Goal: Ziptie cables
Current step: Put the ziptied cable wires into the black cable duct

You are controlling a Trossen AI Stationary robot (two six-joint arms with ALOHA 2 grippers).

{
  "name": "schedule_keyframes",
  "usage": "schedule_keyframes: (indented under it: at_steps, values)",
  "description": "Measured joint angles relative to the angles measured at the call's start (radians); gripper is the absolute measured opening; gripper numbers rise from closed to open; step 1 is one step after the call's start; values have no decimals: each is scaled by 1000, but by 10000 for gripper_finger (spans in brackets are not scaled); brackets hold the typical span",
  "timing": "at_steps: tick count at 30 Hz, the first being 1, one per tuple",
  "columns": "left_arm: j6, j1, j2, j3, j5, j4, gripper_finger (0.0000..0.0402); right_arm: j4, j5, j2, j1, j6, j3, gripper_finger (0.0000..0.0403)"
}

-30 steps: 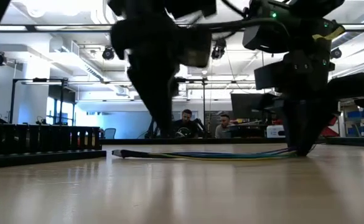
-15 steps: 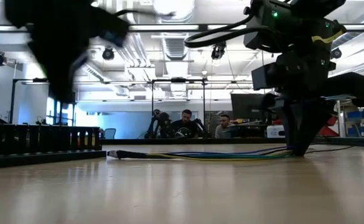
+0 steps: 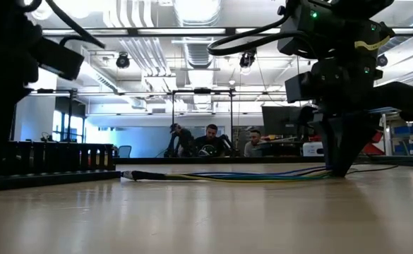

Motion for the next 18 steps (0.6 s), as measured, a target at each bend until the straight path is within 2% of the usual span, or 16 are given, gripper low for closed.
schedule_keyframes:
  at_steps: [5, 9, 14, 18]
  values:
    - [-32, 4, -3, -59, 4, 78, 252, 3, -1, 0, 0, 0, 0, 9]
    - [-20, 13, 2, -91, 4, 137, 236, 6, -2, 0, 0, -1, -1, 9]
    - [115, 24, 2, -122, -32, 281, 161, 8, -2, 0, 3, 3, -1, 9]
    - [227, 55, 7, -122, -141, 339, 77, 7, 1, -4, 10, 44, 9, 9]
